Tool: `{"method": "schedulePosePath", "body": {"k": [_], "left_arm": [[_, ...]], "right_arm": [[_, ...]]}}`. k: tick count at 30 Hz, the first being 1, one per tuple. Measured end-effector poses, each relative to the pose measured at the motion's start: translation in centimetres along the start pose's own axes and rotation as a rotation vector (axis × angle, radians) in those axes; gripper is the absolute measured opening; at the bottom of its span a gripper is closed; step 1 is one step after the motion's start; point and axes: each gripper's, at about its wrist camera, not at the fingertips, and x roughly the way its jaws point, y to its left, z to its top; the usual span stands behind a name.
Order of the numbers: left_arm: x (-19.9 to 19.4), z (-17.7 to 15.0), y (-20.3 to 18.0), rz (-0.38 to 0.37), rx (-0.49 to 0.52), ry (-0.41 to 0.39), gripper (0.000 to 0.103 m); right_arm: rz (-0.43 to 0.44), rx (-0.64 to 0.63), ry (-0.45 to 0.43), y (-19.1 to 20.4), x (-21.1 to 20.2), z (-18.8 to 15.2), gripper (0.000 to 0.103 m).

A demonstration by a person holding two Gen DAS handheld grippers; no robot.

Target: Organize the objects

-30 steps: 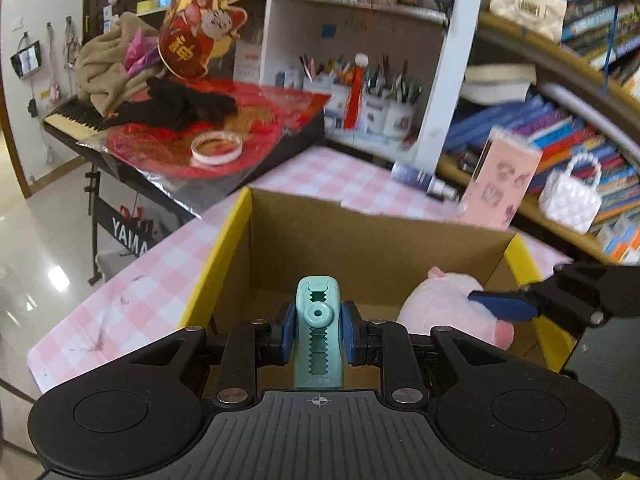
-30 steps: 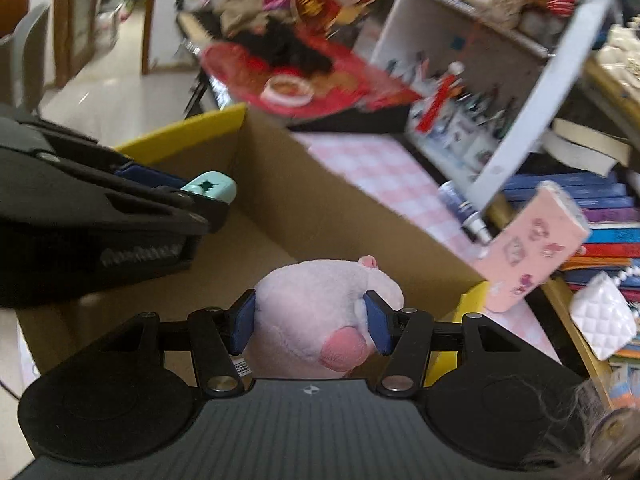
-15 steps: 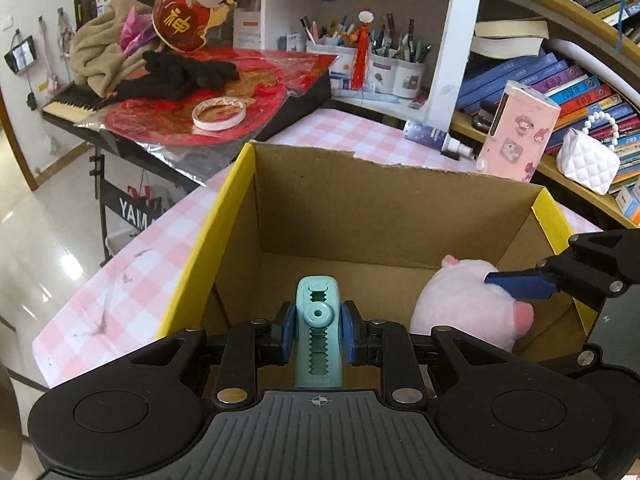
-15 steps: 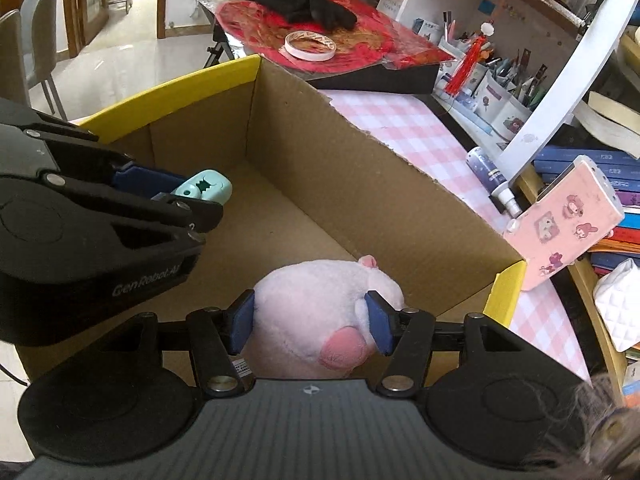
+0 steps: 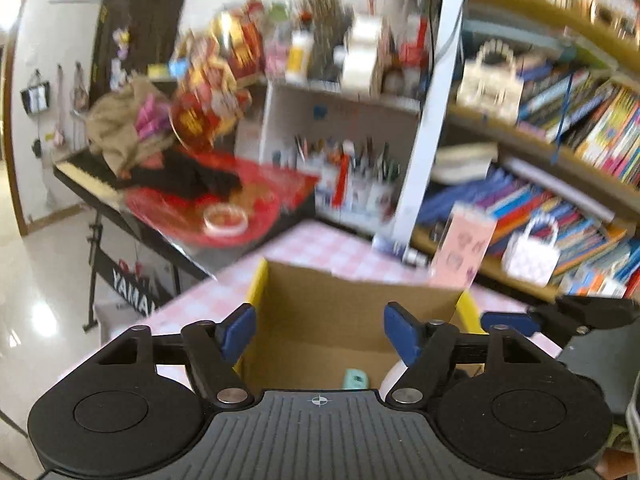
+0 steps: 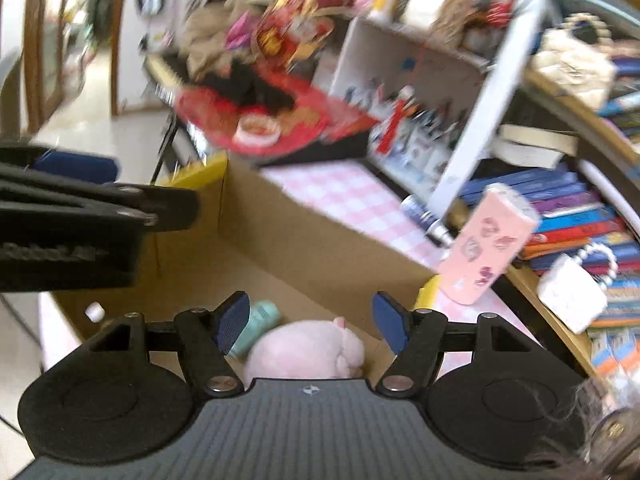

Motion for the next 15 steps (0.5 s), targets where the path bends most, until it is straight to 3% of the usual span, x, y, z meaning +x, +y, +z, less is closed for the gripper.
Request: {"method": "schedulePosePath", "body": {"k": [8, 15], "left_arm": [[-8.0, -2.2, 3.8, 0.053, -0.077, -0.117, 0.084], [-12.0, -7.1, 5.7, 0.119, -0.104, -0.053, 0.088]], "right_arm": [[-0.147, 0.171, -0.158, 2.6, -8.4, -2.0, 0.071], [-0.218, 0.328, -0.068, 6.8, -11.6, -7.6, 0.072]]}}
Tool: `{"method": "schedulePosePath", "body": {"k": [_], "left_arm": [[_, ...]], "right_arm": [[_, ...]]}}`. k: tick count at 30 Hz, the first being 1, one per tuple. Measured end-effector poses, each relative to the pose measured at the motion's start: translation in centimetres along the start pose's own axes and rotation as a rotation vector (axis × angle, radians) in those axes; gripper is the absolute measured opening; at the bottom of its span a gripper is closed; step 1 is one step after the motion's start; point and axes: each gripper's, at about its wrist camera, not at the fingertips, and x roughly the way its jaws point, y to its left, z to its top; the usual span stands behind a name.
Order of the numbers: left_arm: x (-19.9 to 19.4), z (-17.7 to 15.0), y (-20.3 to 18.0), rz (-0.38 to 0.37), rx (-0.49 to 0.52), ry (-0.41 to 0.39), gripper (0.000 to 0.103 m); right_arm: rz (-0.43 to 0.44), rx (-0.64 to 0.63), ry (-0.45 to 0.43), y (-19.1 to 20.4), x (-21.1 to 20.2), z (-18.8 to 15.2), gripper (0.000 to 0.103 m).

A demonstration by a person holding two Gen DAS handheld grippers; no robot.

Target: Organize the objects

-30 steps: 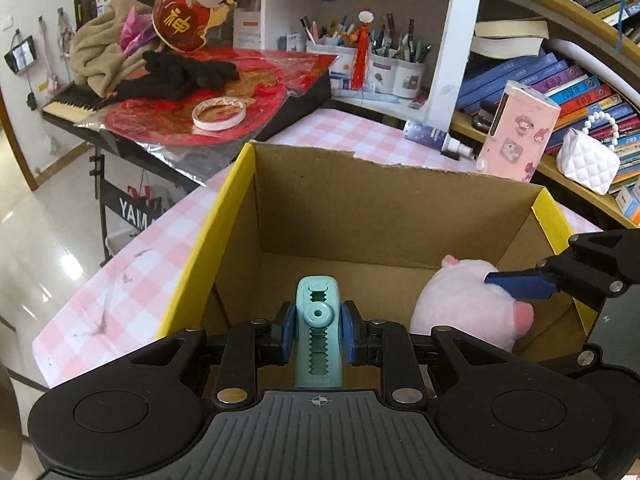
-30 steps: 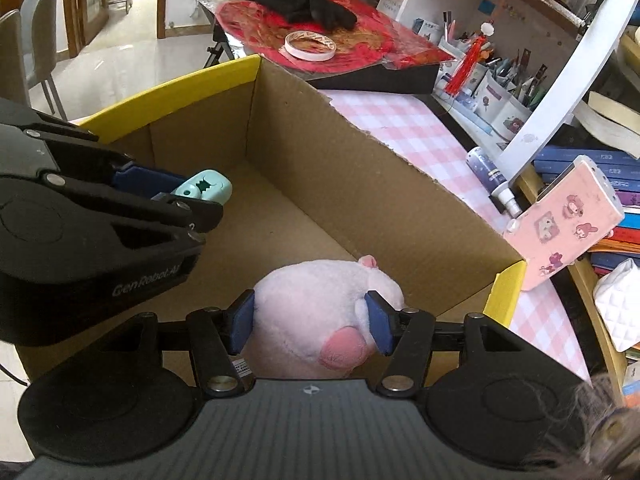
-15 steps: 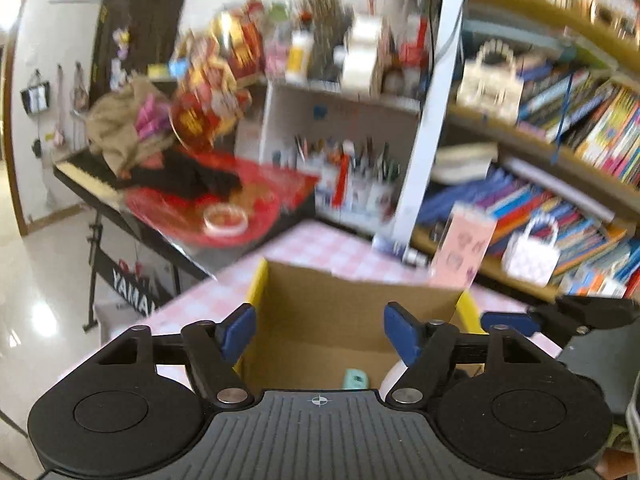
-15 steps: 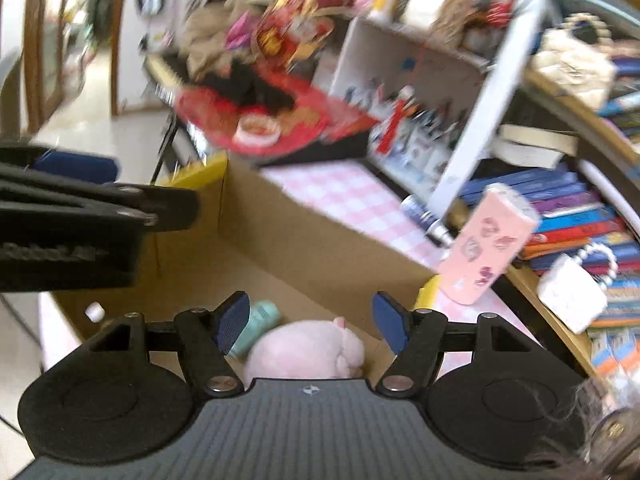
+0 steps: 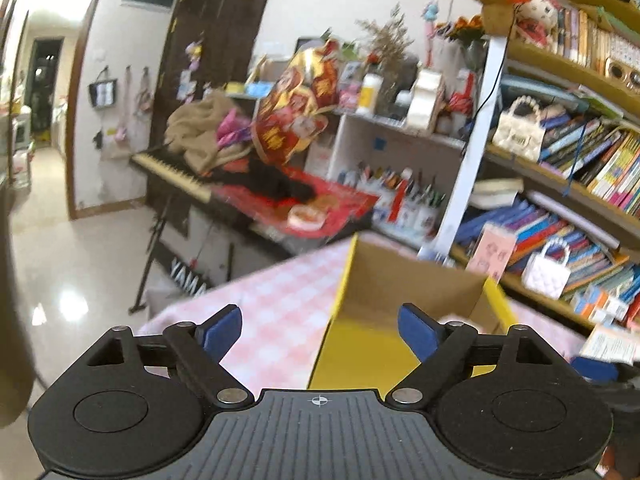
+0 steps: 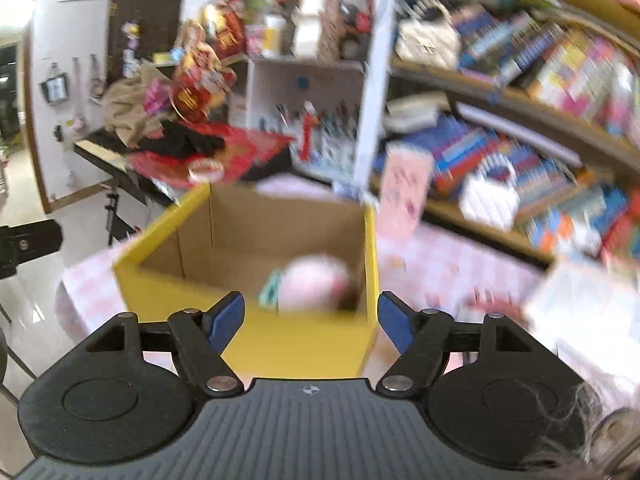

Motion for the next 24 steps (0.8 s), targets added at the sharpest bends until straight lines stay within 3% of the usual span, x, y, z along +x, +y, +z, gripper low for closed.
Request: {"method": "schedulePosePath", "body": {"k": [6, 13, 24], "left_arm": [[-1.8, -3.5, 1.2, 0.023, 0.04, 0.137, 0.088], [-3.9, -6.6, 0.6, -0.004, 0.089, 0.189, 0.088], [-5.0, -8.6, -3.7, -0.184, 0.199, 0.228, 0.092]], "right_arm": [[-0.032, 0.045, 0.162, 1.2, -3.0, -6.4, 0.073], [-0.099, 0.102, 0.202, 0.5, -6.1, -10.2, 0.076], [-0.25, 0.235, 0.235, -3.4, -9.5, -13.1, 0.08]]}}
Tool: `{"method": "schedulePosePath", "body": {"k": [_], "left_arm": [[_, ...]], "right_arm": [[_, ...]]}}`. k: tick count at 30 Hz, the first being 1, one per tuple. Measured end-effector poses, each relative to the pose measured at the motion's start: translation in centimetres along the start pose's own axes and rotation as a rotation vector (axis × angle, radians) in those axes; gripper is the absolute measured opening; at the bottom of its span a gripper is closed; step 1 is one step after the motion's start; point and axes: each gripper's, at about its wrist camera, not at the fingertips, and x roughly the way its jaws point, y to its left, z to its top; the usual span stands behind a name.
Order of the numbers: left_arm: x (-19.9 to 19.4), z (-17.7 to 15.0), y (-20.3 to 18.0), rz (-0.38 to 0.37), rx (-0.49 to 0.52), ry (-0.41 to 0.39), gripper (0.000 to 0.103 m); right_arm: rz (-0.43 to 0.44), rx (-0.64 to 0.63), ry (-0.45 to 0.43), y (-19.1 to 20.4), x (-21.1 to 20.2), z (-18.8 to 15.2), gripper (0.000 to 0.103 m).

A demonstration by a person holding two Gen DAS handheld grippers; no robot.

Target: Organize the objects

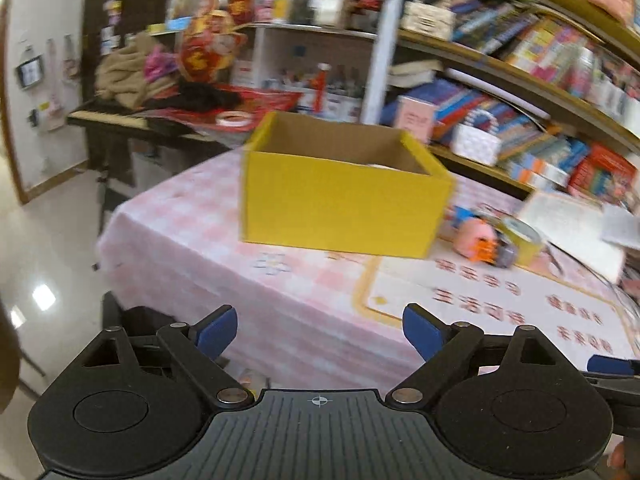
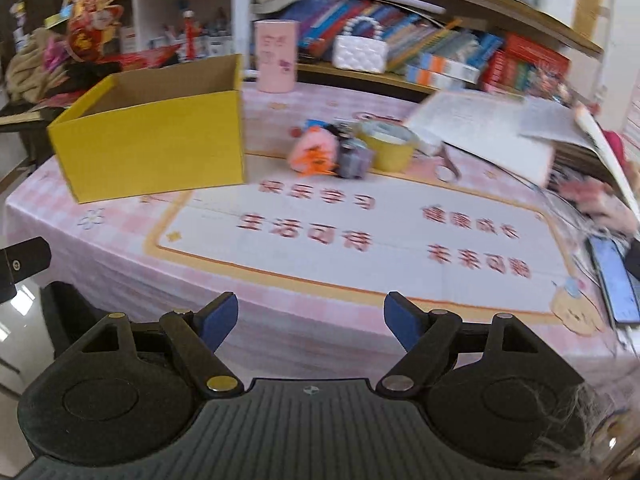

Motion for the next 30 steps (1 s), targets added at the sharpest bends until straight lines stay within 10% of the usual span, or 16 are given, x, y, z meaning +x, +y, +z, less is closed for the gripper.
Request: {"method": "schedulePosePath", "body": {"k": [10, 30], "left_arm": [[0.6, 0.0, -5.0, -0.146, 0.131, 0.015, 0.092], [4.8, 1.6, -9.7, -0.145, 0.124, 0.066, 0.092]], "right_arm": [[-0.107, 0.116, -0.011, -4.4, -1.0, -0.8, 0.08], [-0.078, 0.052, 0.016, -7.6, 2.5, 1.8, 0.081]]}}
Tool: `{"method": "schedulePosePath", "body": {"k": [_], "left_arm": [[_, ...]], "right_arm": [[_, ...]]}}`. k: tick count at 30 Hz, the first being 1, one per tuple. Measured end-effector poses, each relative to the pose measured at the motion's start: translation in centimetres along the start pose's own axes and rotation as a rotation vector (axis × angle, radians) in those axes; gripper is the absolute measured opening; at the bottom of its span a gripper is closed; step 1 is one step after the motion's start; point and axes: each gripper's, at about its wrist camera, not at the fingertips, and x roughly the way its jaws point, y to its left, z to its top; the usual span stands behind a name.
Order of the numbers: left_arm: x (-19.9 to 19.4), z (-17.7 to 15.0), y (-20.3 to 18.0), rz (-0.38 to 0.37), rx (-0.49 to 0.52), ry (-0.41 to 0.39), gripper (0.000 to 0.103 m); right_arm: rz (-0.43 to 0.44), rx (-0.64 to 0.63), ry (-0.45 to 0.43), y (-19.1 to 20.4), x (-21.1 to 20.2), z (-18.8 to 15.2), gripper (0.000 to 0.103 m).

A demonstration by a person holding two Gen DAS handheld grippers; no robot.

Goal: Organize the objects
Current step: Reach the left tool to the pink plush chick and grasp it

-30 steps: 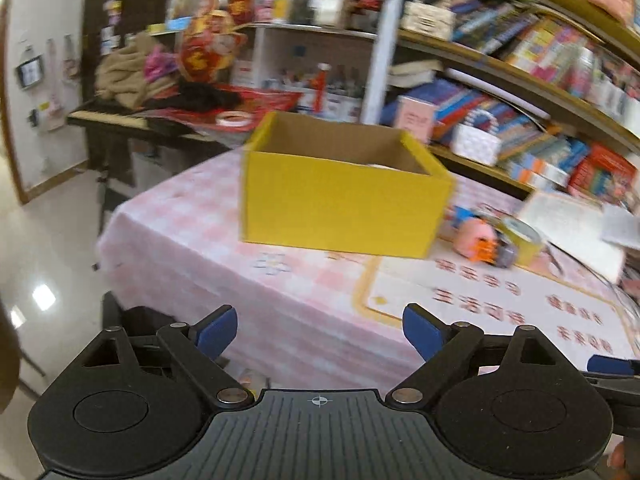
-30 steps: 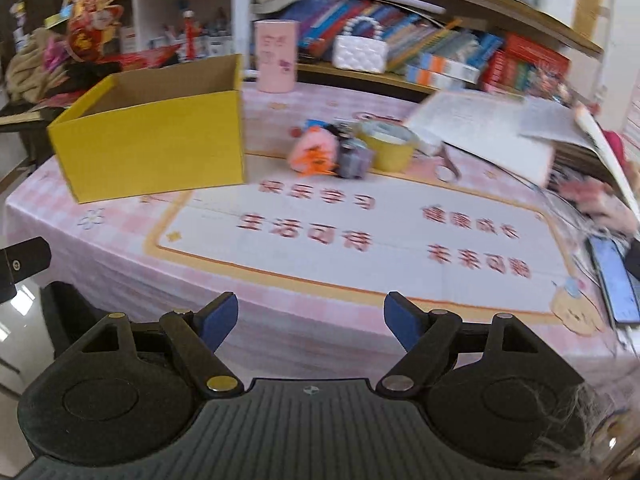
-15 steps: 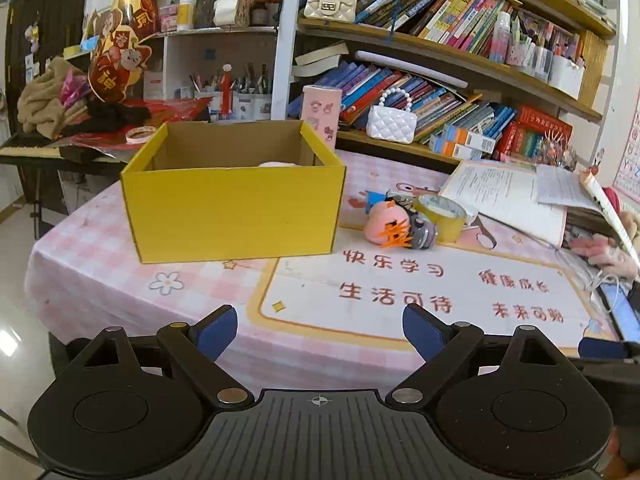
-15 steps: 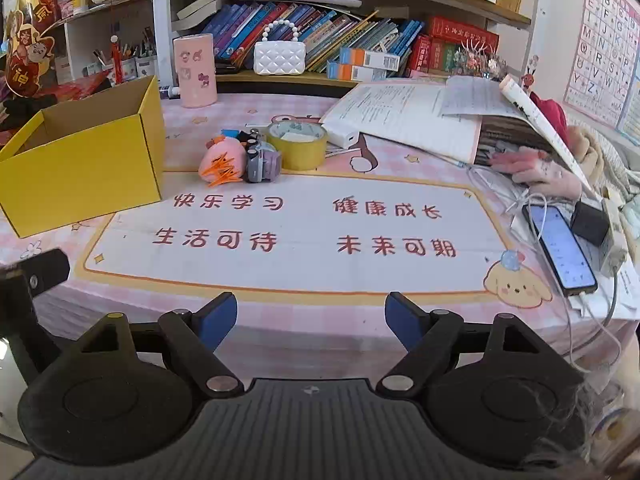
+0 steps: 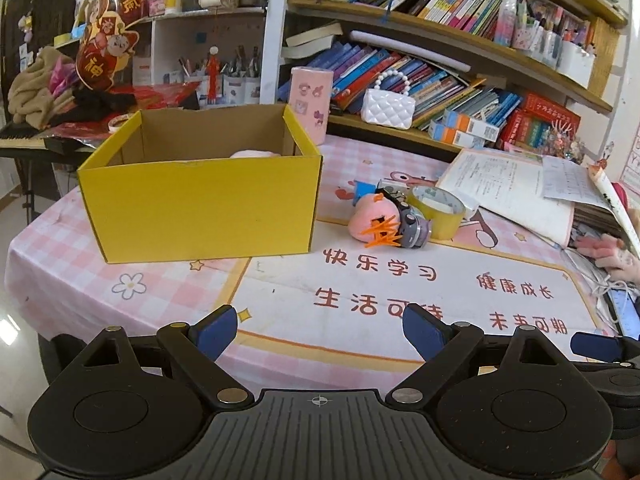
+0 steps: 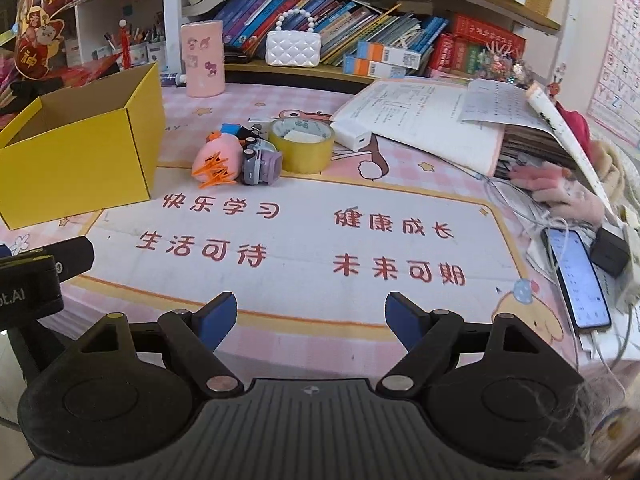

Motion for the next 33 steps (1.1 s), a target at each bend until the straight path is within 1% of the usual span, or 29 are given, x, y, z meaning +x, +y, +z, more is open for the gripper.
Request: {"method": "schedulePosePath", "body": {"k": [4, 8, 10, 11, 13, 14, 15, 16, 17, 18, 20, 24, 27, 30, 33], "left_arm": [[1.2, 0.9, -1.0, 0.011, -0.002, -0.002, 0.091], [2.8, 2.1, -2.2, 0.013, 0.009, -0.005, 0.09], [3.7, 2.8, -2.8, 0.015, 0.01, -0.008, 0.088], [4.1, 3.1, -3.1, 0.015, 0.011, -0.008, 0.084], [5.1, 3.8, -3.8, 0.014, 0.009, -0.001, 0.081], [5.6, 4.0, -4.1, 0.016, 0.006, -0.004, 0.077], [6.1, 4.3, -4.5, 0.016, 0.006, -0.005, 0.072], [6.7, 4.7, -5.0, 0.015, 0.01, -0.003, 0.068], [7.2, 4.9, -5.4, 0.013, 0.012, 0.001, 0.061], [7.9, 5.3, -5.8, 0.012, 0.013, 0.007, 0.056], [9.3, 6.0, -6.5, 0.017, 0.008, 0.014, 0.054], [12.6, 7.4, -7.7, 0.053, 0.008, 0.032, 0.053], [15.4, 8.2, -8.5, 0.076, 0.036, 0.061, 0.048], [17.7, 8.8, -9.0, 0.104, 0.053, 0.085, 0.047], [19.3, 9.2, -9.1, 0.109, 0.053, 0.111, 0.047]], "right_arm": [[0.013, 0.004, 0.0, -0.8, 1.4, 1.2, 0.081], [0.019, 0.021, -0.02, -2.0, 2.9, 2.9, 0.08], [0.02, 0.024, -0.028, -2.6, 3.6, 3.7, 0.08], [0.021, 0.024, -0.03, -2.9, 4.1, 4.2, 0.08], [0.025, 0.023, -0.034, -3.5, 5.0, 5.1, 0.08], [0.027, 0.021, -0.037, -3.8, 5.5, 5.5, 0.08], [0.028, 0.021, -0.04, -4.1, 6.0, 5.9, 0.08], [0.029, 0.019, -0.043, -4.4, 6.4, 6.4, 0.08], [0.031, 0.018, -0.049, -4.8, 7.0, 6.9, 0.08], [0.032, 0.019, -0.054, -5.0, 7.4, 7.3, 0.08], [0.035, 0.025, -0.062, -5.8, 8.4, 8.3, 0.08], [0.043, 0.043, -0.068, -7.3, 10.0, 9.6, 0.08], [0.057, 0.031, -0.058, -7.9, 11.1, 9.9, 0.08], [0.081, 0.023, -0.043, -8.2, 11.8, 9.9, 0.08], [0.105, 0.006, -0.041, -8.4, 12.3, 10.0, 0.08]]}}
